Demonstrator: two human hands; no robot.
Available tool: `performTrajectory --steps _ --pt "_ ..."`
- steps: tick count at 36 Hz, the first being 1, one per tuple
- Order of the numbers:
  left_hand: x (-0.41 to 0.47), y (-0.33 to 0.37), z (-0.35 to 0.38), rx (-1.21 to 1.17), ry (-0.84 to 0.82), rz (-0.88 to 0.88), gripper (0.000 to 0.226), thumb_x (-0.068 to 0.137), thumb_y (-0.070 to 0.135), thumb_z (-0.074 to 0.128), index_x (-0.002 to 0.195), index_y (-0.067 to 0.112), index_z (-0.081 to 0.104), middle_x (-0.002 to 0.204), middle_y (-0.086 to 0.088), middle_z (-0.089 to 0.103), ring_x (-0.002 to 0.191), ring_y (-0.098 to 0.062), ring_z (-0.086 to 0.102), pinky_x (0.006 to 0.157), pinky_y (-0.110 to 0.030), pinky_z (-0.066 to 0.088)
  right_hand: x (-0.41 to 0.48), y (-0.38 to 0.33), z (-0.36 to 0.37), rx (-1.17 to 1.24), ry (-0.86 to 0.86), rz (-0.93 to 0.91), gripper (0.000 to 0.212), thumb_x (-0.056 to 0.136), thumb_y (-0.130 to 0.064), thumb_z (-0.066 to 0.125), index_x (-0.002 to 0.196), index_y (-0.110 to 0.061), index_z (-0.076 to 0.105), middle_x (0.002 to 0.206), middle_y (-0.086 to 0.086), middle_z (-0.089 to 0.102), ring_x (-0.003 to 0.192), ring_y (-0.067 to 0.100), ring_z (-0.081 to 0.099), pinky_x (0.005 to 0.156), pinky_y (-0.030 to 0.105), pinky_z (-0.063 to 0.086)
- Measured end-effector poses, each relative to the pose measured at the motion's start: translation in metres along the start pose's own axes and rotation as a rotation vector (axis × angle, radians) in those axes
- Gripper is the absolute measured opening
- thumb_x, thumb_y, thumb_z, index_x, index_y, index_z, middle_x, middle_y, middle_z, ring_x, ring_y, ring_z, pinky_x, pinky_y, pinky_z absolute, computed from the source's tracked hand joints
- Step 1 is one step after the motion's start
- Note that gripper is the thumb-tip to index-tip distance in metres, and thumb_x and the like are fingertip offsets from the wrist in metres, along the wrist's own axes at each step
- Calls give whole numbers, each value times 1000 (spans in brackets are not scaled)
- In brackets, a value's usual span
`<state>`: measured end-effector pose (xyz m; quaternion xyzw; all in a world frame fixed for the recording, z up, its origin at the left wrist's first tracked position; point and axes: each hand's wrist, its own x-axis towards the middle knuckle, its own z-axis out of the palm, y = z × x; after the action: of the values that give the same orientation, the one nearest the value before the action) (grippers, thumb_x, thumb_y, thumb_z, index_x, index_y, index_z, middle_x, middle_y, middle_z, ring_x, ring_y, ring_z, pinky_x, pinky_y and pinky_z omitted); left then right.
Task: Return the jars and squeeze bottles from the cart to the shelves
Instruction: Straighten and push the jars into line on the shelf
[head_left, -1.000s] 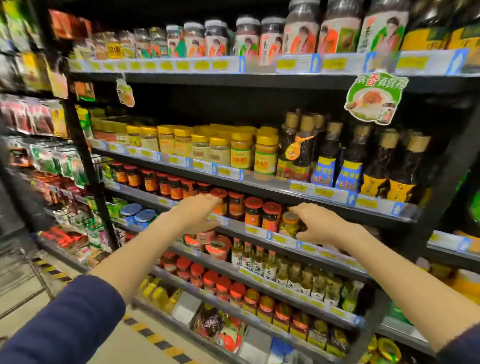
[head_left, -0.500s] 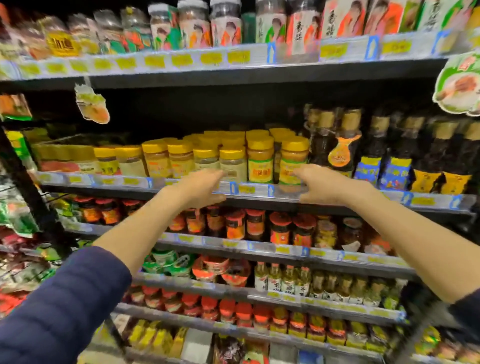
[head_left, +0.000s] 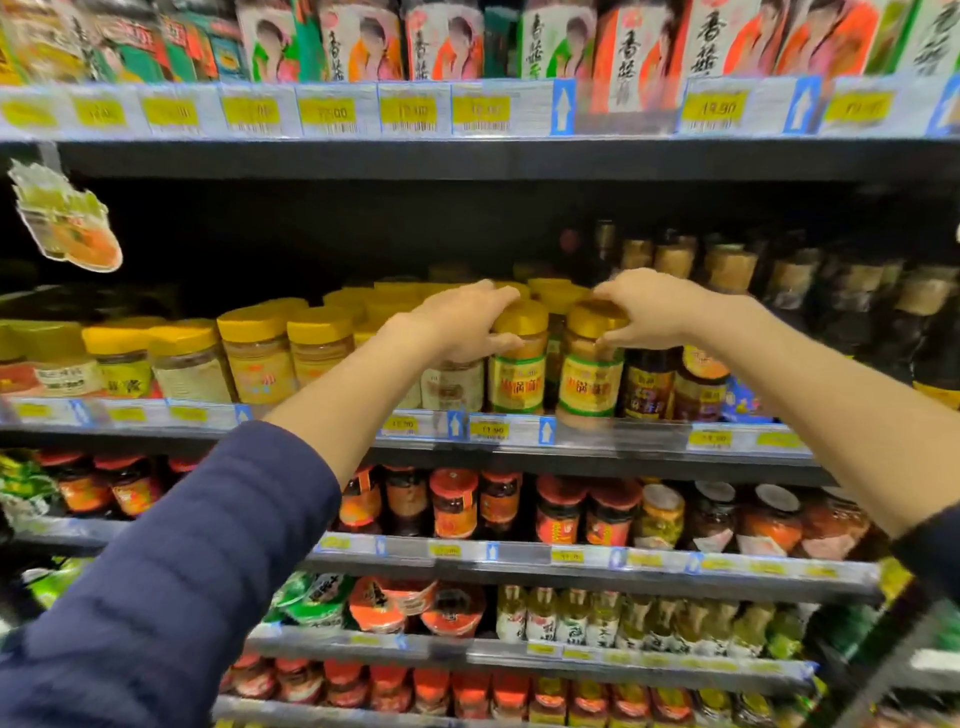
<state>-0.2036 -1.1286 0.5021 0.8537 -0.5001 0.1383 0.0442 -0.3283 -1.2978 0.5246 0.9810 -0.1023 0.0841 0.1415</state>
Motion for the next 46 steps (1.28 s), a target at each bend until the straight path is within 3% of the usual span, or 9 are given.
performTrajectory --steps 3,7,14,18,21,25,29,36,46 --pt "14 -4 5 2 -20 3 66 91 48 50 147 22 26 147 -12 37 131 -30 42 101 -39 40 8 1 2 -39 -34 11 55 89 -39 57 134 -10 46 133 13 52 121 30 49 95 41 47" --pt "29 -6 8 -13 -72 13 68 90 53 47 148 26 23 152 -12 30 138 -29 33 107 -40 34 19 5 6 -59 -54 37 52 88 -47 55 121 -7 50 122 12 57 107 28 56 78 34 46" --pt "39 -6 10 -34 -131 17 67 91 54 43 149 26 22 153 -8 30 139 -27 30 109 -38 30 30 11 11 -7 -96 20 69 85 -54 55 137 -12 42 132 11 52 118 27 51 93 37 48" --pt "40 -8 12 -61 -113 37 66 91 52 45 148 25 26 150 -9 35 137 -27 32 109 -37 31 32 11 14 -5 -59 4 69 85 -57 53 137 -12 43 129 10 53 118 25 49 88 31 42" --pt "40 -7 13 -68 -107 41 65 91 52 46 147 25 27 148 -10 37 136 -28 34 107 -37 32 33 8 15 -27 -5 -13 67 85 -58 51 132 -10 48 123 11 56 109 25 51 79 28 36" --pt "42 -7 14 -60 -111 33 65 90 53 46 147 25 28 147 -10 38 135 -27 36 106 -38 34 35 5 17 -34 36 -11 64 83 -60 52 120 -8 55 114 11 59 88 19 45 74 29 40" --pt "42 -7 13 -42 -112 25 65 90 54 45 147 26 28 147 -9 38 136 -27 35 107 -39 33 36 5 16 -41 24 -16 66 82 -62 53 121 -8 55 116 11 59 105 26 54 80 31 39" --pt "41 -8 11 -89 -139 37 65 90 52 48 146 26 29 145 -8 41 131 -26 40 103 -36 36 34 6 10 50 -61 -27 75 81 -56 59 140 -14 42 137 11 48 125 28 44 97 36 42" --pt "42 -12 6 -191 -161 17 68 85 52 54 145 28 32 147 -4 37 134 -23 36 101 -30 34 42 15 1 115 -144 -49 83 77 -55 65 144 -19 32 148 6 34 133 27 36 102 37 39"
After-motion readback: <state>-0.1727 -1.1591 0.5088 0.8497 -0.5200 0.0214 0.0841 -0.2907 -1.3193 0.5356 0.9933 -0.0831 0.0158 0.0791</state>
